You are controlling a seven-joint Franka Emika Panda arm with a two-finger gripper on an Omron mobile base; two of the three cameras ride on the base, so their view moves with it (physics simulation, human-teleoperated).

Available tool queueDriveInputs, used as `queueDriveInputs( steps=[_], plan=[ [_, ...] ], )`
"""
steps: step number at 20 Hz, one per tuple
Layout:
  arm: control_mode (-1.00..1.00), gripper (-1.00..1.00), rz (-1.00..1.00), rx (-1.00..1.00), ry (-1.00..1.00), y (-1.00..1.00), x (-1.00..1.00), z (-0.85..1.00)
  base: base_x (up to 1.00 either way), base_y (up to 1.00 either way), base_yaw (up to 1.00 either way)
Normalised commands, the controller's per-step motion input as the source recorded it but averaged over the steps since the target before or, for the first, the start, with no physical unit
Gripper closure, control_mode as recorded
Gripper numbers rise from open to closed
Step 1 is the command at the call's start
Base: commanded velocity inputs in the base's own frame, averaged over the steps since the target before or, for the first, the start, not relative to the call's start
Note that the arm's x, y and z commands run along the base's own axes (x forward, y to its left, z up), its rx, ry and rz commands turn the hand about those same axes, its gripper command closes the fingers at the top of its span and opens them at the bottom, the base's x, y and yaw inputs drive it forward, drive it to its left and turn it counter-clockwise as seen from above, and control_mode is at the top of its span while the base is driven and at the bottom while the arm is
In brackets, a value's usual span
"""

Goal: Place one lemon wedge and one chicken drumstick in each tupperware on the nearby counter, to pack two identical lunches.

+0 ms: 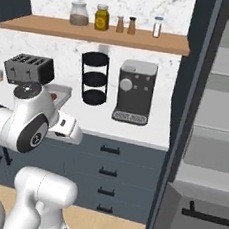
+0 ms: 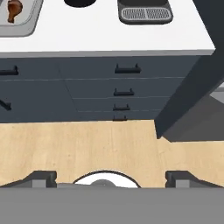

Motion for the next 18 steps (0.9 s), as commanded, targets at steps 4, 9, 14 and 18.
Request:
queueDriveInputs(
  steps=[4,9,14,18],
  plan=[
    [1.00,-1.00,0.00,0.00,0.00,0.00,0.00,0.00,0.03,-1.00,-0.10],
    [1.00,-1.00,0.00,0.00,0.00,0.00,0.00,0.00,0.18,-1.00,-0.11],
    [1.00,-1.00,0.00,0.00,0.00,0.00,0.00,0.00,0.43,-0.94,-0.07],
    [1.00,-1.00,0.00,0.00,0.00,0.00,0.00,0.00,0.52,-0.75,-0.09]
  ],
)
